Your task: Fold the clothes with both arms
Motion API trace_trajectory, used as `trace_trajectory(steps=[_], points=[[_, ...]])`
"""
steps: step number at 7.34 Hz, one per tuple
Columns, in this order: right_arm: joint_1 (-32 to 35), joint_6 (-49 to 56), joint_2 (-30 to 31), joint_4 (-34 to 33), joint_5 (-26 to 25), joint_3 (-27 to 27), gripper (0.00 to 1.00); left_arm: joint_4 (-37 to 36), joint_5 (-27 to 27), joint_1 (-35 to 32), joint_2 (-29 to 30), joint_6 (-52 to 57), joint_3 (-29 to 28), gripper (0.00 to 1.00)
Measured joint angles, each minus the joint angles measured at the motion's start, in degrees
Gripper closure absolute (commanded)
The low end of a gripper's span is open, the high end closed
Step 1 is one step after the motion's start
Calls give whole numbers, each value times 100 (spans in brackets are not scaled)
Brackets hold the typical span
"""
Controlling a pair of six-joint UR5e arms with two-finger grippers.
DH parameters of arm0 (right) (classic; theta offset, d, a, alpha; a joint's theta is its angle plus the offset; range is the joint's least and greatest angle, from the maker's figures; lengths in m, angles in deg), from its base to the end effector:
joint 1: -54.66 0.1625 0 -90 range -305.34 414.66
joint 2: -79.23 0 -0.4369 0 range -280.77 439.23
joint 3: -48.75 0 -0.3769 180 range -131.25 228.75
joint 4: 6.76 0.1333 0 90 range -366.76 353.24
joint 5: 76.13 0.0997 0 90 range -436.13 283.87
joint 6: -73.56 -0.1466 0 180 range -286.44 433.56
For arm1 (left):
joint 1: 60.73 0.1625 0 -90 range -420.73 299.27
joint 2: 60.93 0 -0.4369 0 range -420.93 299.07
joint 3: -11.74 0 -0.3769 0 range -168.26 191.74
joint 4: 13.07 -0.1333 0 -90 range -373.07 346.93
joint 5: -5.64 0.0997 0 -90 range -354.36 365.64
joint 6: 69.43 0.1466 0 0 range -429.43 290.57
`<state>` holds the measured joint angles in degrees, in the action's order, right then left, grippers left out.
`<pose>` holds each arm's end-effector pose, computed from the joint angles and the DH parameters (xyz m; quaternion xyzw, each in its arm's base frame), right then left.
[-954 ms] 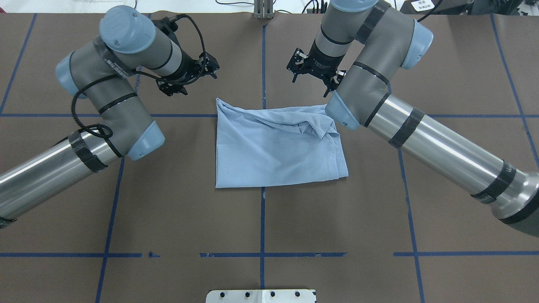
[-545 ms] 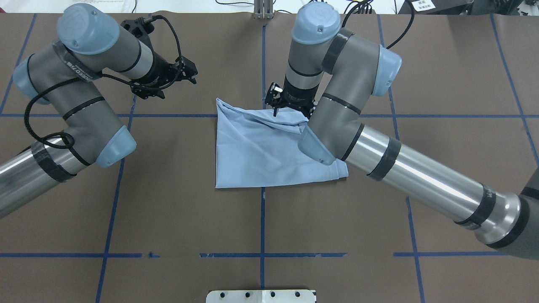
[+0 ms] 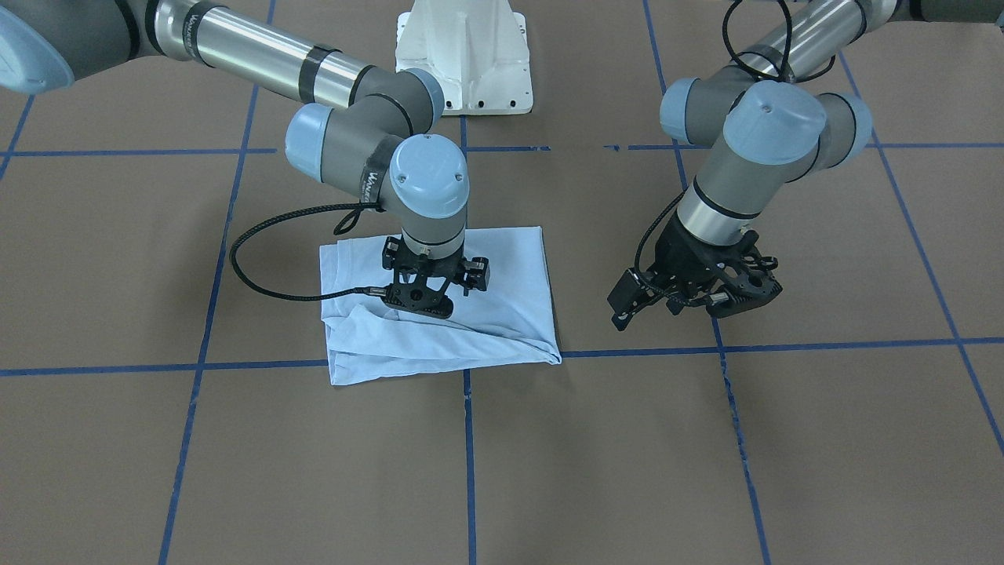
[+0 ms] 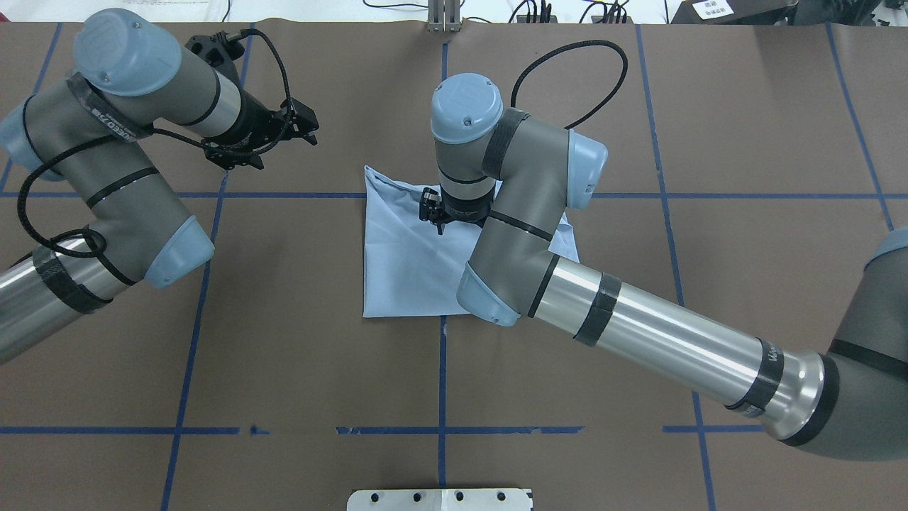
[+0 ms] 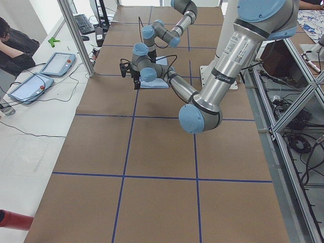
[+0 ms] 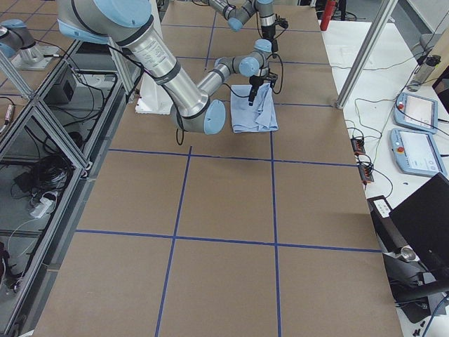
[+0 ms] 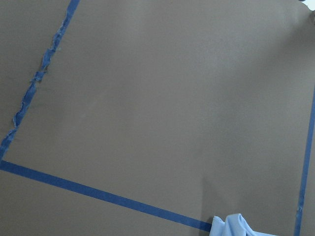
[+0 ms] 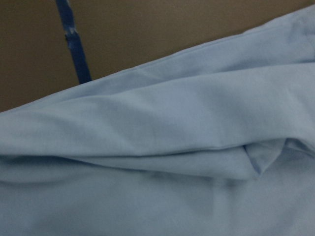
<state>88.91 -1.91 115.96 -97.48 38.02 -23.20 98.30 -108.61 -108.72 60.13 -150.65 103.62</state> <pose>-0.6332 -0.5199 0.2602 -0.0622 -0.3466 0.0988 0.9307 0.4198 -0.5753 0.3288 0.0477 0.4814 -0.2016 0.8517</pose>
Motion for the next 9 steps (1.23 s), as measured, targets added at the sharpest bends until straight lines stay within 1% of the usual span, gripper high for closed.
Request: trace_trajectory(steps=[2, 7, 9], points=[[15, 261, -92, 188, -130, 361, 0, 0, -1, -6, -9, 1, -5, 0], [362, 767, -132, 365, -201, 826, 0, -1, -1, -9, -1, -8, 7, 0], [619, 991, -139, 846, -305, 1222, 0, 0, -1, -7, 4, -25, 33, 0]])
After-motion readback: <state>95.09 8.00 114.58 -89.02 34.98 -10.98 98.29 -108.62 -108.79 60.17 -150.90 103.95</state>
